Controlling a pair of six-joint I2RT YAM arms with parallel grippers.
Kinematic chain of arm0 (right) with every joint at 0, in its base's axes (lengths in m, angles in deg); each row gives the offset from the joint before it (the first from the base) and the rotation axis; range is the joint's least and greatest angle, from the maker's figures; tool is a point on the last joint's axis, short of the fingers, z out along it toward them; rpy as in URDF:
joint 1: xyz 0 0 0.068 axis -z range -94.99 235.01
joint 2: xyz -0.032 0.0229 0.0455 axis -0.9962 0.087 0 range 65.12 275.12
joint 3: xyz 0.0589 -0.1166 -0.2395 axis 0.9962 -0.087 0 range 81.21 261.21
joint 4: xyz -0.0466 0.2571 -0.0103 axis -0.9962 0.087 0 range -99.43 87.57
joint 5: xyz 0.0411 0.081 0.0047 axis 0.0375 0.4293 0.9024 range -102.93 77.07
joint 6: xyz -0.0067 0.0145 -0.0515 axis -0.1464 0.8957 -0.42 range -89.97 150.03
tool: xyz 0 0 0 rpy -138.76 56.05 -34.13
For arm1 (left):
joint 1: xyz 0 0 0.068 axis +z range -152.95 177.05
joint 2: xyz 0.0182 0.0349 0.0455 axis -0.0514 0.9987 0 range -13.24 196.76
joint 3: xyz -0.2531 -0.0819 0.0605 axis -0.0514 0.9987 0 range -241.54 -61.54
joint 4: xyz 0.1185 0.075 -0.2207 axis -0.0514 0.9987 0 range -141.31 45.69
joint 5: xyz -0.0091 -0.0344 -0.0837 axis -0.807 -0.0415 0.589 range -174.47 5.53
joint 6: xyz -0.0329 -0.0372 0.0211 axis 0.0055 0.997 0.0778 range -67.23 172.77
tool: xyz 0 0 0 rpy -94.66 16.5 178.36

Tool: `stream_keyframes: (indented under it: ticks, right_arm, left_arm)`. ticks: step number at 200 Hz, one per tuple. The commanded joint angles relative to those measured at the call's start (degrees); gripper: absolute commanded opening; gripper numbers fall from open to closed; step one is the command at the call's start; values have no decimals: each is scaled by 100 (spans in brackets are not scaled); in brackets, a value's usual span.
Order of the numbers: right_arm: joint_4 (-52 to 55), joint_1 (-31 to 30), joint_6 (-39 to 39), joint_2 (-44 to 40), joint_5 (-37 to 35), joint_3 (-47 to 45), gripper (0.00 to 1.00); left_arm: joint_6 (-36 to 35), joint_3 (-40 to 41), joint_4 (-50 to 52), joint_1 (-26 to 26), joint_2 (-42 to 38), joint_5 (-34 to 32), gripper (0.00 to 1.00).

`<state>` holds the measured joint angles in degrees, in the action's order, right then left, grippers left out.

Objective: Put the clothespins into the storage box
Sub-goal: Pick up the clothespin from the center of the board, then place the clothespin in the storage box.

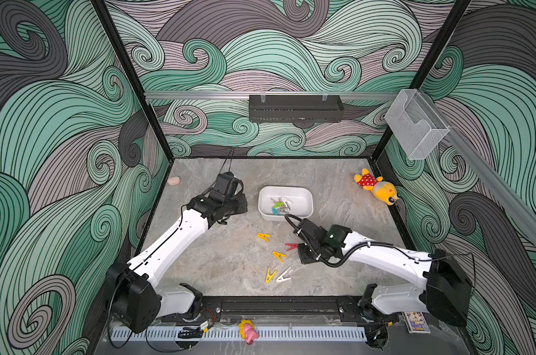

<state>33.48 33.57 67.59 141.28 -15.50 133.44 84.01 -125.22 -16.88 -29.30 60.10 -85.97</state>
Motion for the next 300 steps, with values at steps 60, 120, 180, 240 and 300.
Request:
stream_keyframes:
  ticks: [60, 120, 180, 240, 300]
  right_arm:
    - [-465, 1301, -1701, 1394, 250, 2426, 25]
    - [-1376, 1881, -1940, 3037, 478, 3231, 26]
    - [-1513, 2092, -1910, 3783, 764, 3308, 26]
    - [-1370, 2095, -2022, 3468, 775, 3428, 35]
    - [-1493, 2038, -2014, 2457, 889, 2982, 39]
  left_arm:
    - [-236, 83, 808, 121, -585, -307, 38]
    - [-154, 373, 1051, 123, -1085, -543, 39]
    - [-83, 278, 1267, 121, -901, -344, 40]
    - [-21, 345, 1150, 118, -694, 53, 39]
    - [497, 443, 973, 111, 88, 1348, 39]
